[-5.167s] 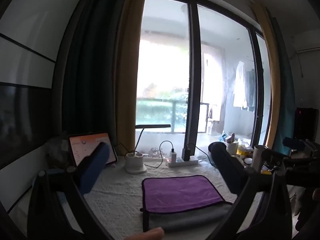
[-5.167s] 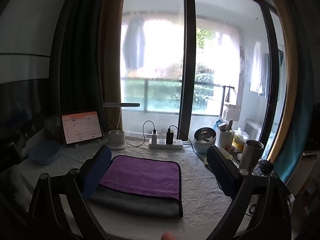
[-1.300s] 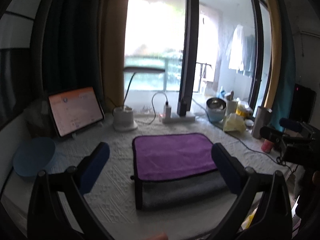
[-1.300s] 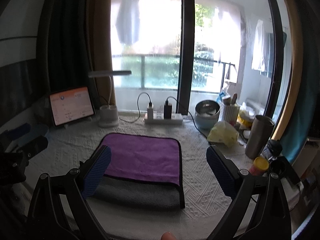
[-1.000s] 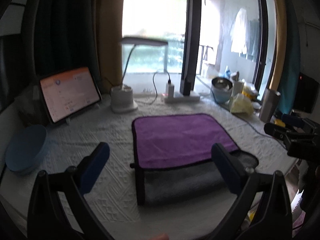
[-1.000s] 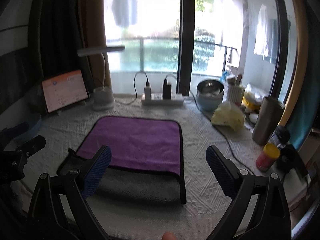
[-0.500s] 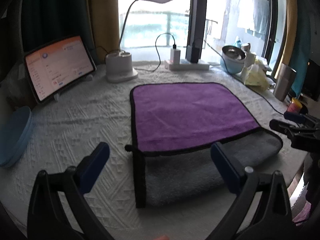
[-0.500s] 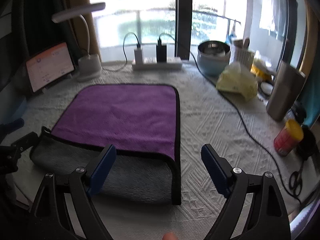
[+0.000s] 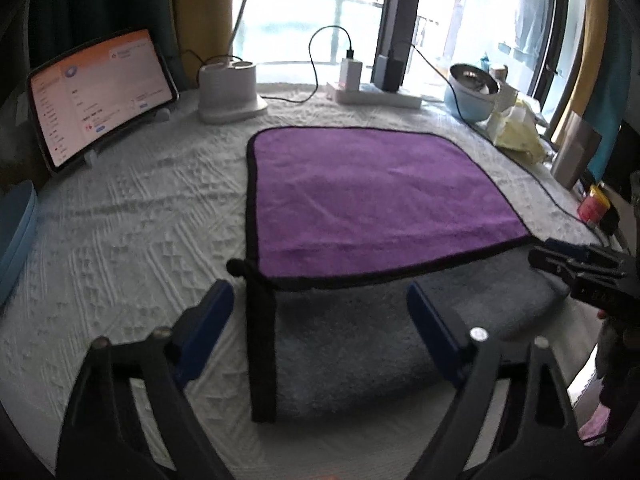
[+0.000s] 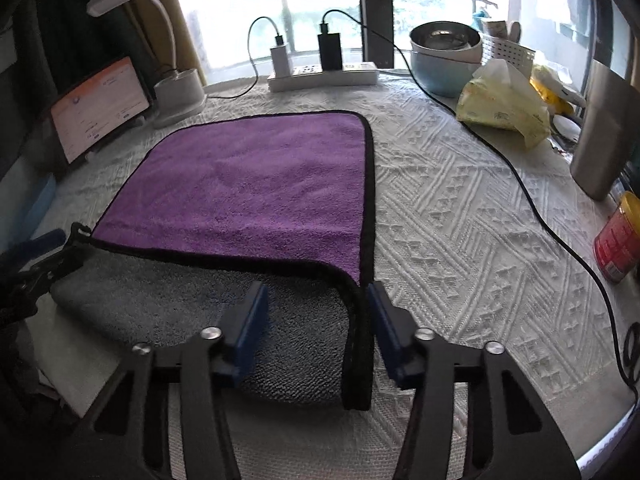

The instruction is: Fold towel

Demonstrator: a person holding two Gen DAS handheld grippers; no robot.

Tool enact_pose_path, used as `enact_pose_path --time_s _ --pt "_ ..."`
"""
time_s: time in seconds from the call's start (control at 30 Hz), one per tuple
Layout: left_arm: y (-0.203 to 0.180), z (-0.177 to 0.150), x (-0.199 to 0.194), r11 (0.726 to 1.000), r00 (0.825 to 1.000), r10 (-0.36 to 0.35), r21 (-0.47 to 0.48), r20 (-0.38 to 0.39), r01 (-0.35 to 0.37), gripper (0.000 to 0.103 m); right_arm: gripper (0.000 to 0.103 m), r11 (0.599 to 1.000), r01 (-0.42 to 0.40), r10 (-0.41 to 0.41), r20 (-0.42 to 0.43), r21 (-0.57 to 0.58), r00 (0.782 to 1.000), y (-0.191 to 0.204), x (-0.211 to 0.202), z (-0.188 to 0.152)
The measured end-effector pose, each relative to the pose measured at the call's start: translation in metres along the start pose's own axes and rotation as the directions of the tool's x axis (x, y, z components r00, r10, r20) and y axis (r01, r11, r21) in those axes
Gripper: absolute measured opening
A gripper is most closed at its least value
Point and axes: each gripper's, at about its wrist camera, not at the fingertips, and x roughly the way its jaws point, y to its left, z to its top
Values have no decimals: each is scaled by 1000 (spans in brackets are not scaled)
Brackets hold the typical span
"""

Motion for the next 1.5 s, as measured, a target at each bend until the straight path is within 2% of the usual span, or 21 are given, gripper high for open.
enact_pose_path --time_s 0.07,0.13,0.2,0.23,0.33,0.43,0.5,0.77,0.93,1.5 --pt "0 -2 3 1000 1000 6 1 -15 -6 81 47 1000 14 -14 -5 -28 1000 3 1 -1" --pt "-2 -4 4 1000 1000 18 10 -16 -17 74 37 998 29 -29 -3 -59 1000 7 1 -2" --pt "-4 -7 5 999 999 32 28 -10 -32 69 31 995 49 -48 6 -85 999 10 0 -3" --pt "-5 -8 5 999 999 37 36 -13 -37 63 25 994 53 -53 10 -96 999 10 1 -3" --pt "-8 -10 8 996 998 62 58 -25 -60 49 18 984 94 -90 30 -149 995 18 0 -6" --pt "-7 -9 6 997 998 57 58 -28 -55 35 15 971 131 -122 57 -200 991 26 -3 -9" --pt "-5 -10 5 999 1000 14 43 -26 -12 29 14 964 143 -131 69 -223 989 30 -5 -10" --pt "-3 -10 0 999 1000 27 32 -15 -27 8 12 968 104 -81 111 -228 991 39 -19 -6" --pt "2 -7 -9 1000 1000 20 8 11 -20 5 12 981 51 -27 128 -187 991 35 -31 0" --pt "5 29 -37 1000 994 20 -1 104 -20 5 11 985 34 2 214 -168 977 31 -56 31"
